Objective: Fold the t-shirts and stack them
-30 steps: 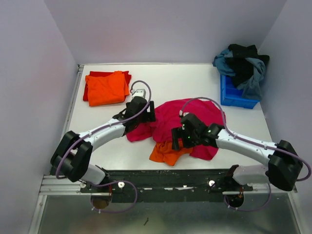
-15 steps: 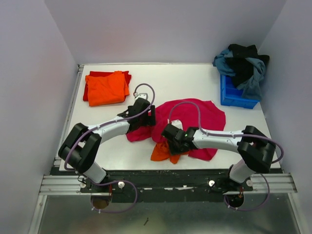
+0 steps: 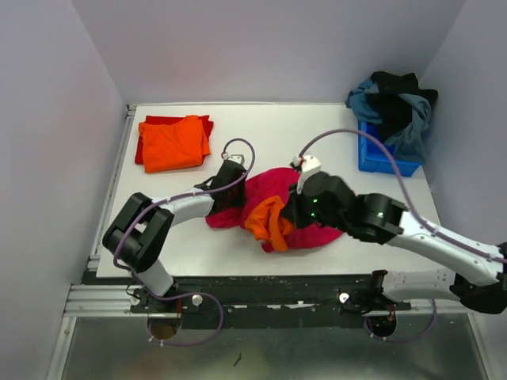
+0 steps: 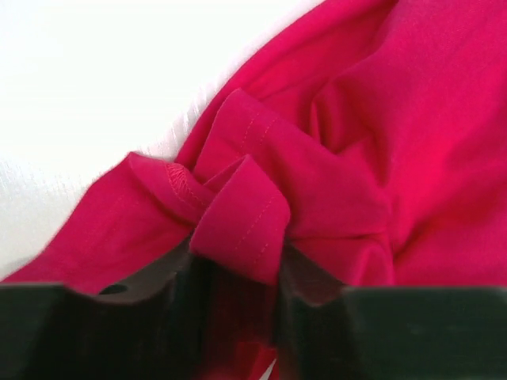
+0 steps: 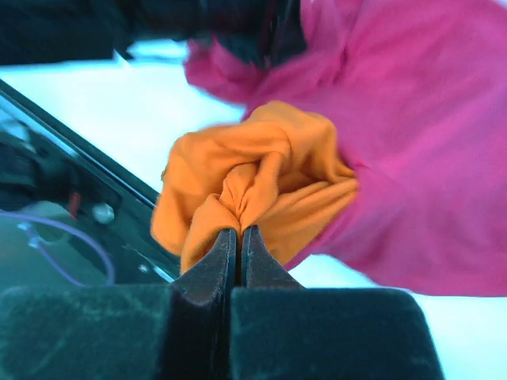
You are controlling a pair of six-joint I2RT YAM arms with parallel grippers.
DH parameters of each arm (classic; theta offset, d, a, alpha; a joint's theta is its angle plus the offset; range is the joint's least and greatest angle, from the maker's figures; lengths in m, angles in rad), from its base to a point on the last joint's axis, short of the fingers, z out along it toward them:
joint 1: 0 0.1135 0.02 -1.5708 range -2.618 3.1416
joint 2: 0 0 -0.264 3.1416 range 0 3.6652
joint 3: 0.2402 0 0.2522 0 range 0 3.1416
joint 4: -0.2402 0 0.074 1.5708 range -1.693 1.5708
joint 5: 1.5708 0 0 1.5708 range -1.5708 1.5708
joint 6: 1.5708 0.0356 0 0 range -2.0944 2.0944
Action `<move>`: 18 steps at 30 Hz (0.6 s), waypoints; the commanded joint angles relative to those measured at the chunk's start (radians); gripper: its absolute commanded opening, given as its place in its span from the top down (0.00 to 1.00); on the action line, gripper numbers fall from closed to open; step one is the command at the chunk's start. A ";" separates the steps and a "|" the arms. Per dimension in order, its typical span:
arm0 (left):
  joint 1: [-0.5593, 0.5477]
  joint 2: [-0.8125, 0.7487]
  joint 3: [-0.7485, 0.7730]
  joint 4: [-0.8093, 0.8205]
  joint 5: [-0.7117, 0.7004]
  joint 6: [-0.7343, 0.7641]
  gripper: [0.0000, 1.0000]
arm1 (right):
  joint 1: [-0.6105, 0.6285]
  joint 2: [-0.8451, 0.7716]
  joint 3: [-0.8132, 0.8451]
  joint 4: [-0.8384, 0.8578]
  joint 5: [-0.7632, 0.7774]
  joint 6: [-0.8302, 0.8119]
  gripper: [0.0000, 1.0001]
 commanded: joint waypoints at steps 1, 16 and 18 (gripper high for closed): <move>0.002 0.010 -0.011 0.014 0.033 0.017 0.72 | -0.037 -0.032 0.246 -0.176 0.122 -0.103 0.99; 0.001 -0.162 -0.149 -0.018 -0.056 -0.022 1.00 | -0.671 0.156 0.883 -0.192 0.053 -0.196 0.99; 0.001 -0.185 -0.182 -0.013 -0.066 -0.035 1.00 | -0.738 0.222 1.001 -0.207 0.019 -0.199 0.99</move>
